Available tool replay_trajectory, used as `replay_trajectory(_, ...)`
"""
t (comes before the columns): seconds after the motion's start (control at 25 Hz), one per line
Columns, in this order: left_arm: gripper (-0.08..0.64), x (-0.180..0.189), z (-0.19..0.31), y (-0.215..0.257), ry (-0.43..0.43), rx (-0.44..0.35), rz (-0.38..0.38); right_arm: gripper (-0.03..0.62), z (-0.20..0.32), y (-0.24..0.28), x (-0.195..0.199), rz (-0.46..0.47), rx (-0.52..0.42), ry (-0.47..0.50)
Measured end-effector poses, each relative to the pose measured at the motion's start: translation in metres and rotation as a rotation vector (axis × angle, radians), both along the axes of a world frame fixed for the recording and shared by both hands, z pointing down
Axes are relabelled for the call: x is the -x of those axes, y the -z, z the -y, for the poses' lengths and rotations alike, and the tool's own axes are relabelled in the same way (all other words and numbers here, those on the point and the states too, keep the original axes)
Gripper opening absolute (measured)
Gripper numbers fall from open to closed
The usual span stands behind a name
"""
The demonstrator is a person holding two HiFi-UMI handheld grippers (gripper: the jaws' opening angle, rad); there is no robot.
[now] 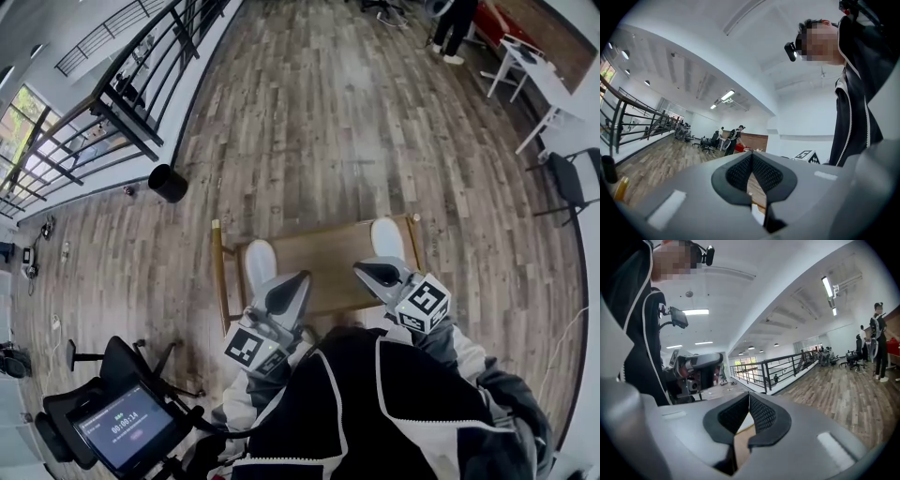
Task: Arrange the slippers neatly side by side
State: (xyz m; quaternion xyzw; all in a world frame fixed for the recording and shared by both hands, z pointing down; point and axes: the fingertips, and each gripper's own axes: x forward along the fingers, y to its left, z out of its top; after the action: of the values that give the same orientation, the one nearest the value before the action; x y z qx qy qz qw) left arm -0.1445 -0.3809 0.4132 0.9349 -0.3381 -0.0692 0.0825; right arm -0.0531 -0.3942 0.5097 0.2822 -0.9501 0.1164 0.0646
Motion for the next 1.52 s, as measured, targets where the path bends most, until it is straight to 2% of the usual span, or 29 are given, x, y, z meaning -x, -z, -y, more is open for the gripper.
replay_trajectory(0.04, 0.018, 0.0, 0.0, -0.002, 0.004, 0.002, 0.012, 0.043, 0.005, -0.01, -0.006, -0.029, 0.017, -0.018)
replay_trajectory(0.08, 0.018, 0.001, 0.0, -0.004, 0.008, 0.001, 0.023, 0.113, 0.009, -0.022, -0.013, -0.065, 0.037, -0.036)
replay_trajectory(0.12, 0.018, 0.002, 0.0, -0.006, 0.012, -0.001, 0.03, 0.142, 0.014, -0.034, -0.02, -0.105, 0.058, -0.056)
replay_trajectory(0.2, 0.018, 0.001, -0.001, -0.008, 0.012, -0.004, 0.033, 0.164, 0.025, -0.063, -0.038, -0.192, 0.1, -0.103)
replay_trajectory(0.36, 0.018, -0.005, -0.003, -0.011, -0.003, 0.019, 0.045, 0.254, 0.05, -0.135, -0.076, -0.345, 0.228, -0.194)
replay_trajectory(0.48, 0.018, -0.008, -0.004, -0.009, -0.014, 0.004, 0.04, 0.276, 0.067, -0.181, -0.1, -0.449, 0.31, -0.25)
replay_trajectory(0.72, 0.018, -0.009, -0.015, -0.016, -0.02, 0.021, 0.034, 0.289, 0.094, -0.25, -0.144, -0.568, 0.46, -0.387)
replay_trajectory(0.88, 0.018, -0.007, -0.02, -0.016, 0.002, 0.04, 0.039, 0.29, 0.097, -0.291, -0.169, -0.655, 0.595, -0.427)
replay_trajectory(1.0, 0.018, -0.006, -0.03, -0.026, 0.016, 0.066, 0.095, 0.283, 0.095, -0.307, -0.175, -0.682, 0.643, -0.425)
replay_trajectory(1.08, 0.018, -0.005, -0.03, -0.022, 0.025, 0.058, 0.092, 0.271, 0.096, -0.312, -0.174, -0.675, 0.666, -0.428)
replay_trajectory(1.16, 0.018, -0.005, -0.03, -0.023, 0.031, 0.063, 0.087, 0.231, 0.096, -0.315, -0.174, -0.655, 0.687, -0.43)
replay_trajectory(1.2, 0.018, -0.003, -0.03, -0.024, 0.032, 0.063, 0.089, 0.185, 0.095, -0.316, -0.173, -0.641, 0.697, -0.43)
replay_trajectory(1.24, 0.018, -0.003, -0.03, -0.023, 0.033, 0.055, 0.093, 0.13, 0.094, -0.317, -0.173, -0.629, 0.705, -0.431)
replay_trajectory(1.28, 0.018, -0.002, -0.029, -0.021, 0.033, 0.047, 0.098, 0.036, 0.094, -0.317, -0.172, -0.62, 0.712, -0.433)
replay_trajectory(1.52, 0.018, 0.005, -0.026, -0.017, 0.053, 0.04, 0.099, 0.031, 0.1, -0.306, -0.17, -0.568, 0.69, -0.455)
